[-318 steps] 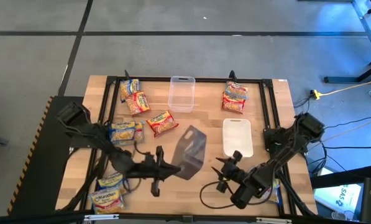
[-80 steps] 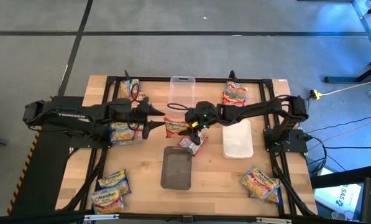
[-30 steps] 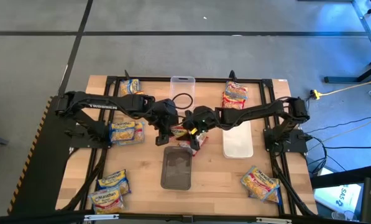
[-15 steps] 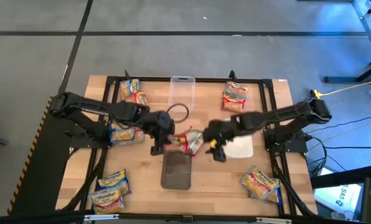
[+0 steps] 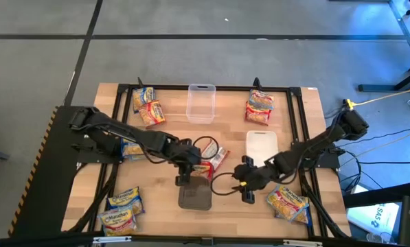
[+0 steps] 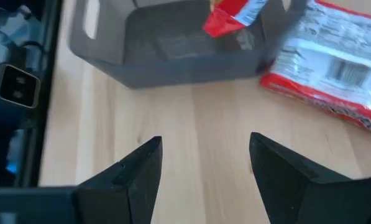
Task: Sort Maruchan noodles
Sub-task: Put the red noodle pack into the gray bin
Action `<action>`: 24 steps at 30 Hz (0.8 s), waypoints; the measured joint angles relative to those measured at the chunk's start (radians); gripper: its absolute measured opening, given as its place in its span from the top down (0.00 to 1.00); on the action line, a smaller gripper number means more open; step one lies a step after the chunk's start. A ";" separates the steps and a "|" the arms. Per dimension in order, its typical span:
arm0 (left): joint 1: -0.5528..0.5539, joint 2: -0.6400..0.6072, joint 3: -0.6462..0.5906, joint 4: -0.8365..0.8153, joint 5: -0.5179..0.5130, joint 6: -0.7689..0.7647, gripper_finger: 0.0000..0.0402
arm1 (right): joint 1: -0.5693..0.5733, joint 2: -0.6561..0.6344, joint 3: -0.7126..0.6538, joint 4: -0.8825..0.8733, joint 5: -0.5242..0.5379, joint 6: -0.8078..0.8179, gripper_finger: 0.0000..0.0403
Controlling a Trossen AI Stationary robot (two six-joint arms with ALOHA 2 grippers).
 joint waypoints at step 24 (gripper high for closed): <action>0.023 0.012 -0.027 -0.028 0.015 -0.048 0.80 | 0.012 0.000 -0.021 0.013 0.071 0.032 0.47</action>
